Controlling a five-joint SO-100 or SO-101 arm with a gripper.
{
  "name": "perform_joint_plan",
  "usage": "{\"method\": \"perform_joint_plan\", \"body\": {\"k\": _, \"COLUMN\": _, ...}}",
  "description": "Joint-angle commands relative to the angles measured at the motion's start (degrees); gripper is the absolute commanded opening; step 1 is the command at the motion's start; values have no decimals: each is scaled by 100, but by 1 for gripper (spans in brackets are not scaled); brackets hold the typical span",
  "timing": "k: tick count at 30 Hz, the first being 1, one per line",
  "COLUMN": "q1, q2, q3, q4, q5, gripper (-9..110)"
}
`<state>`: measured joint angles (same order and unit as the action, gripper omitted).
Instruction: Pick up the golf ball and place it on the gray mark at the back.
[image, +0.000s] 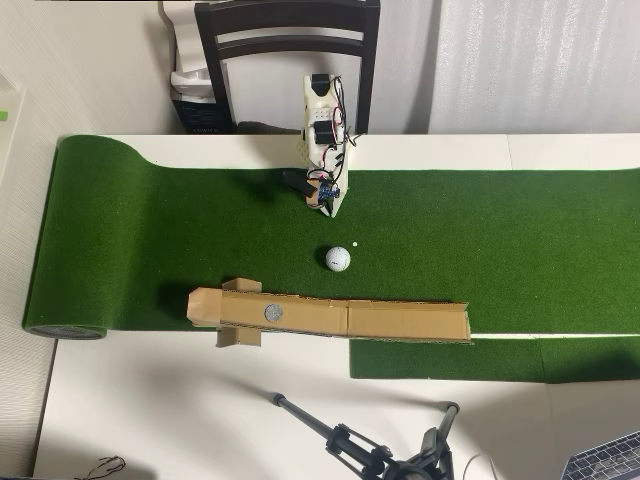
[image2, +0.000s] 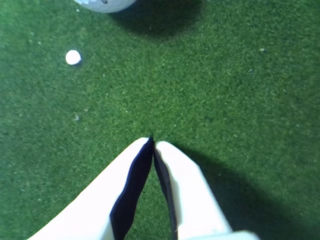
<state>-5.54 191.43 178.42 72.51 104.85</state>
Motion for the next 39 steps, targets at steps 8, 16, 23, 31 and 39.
{"method": "perform_joint_plan", "body": {"k": 8, "q1": -237, "q2": 466, "q3": 97, "q4": -35, "q5": -35, "gripper": 4}}
{"method": "perform_joint_plan", "body": {"k": 16, "q1": -272, "q2": 378, "q3": -932, "q4": 325, "q5": -53, "gripper": 35}}
{"method": "perform_joint_plan", "body": {"k": 23, "q1": -220, "q2": 387, "q3": -1529, "q4": 387, "q5": -580, "gripper": 47}}
{"method": "perform_joint_plan", "body": {"k": 31, "q1": -246, "q2": 369, "q3": -2417, "q4": 360, "q5": -554, "gripper": 48}}
{"method": "perform_joint_plan", "body": {"k": 39, "q1": -272, "q2": -1485, "q3": -3595, "q4": 369, "q5": -519, "gripper": 48}}
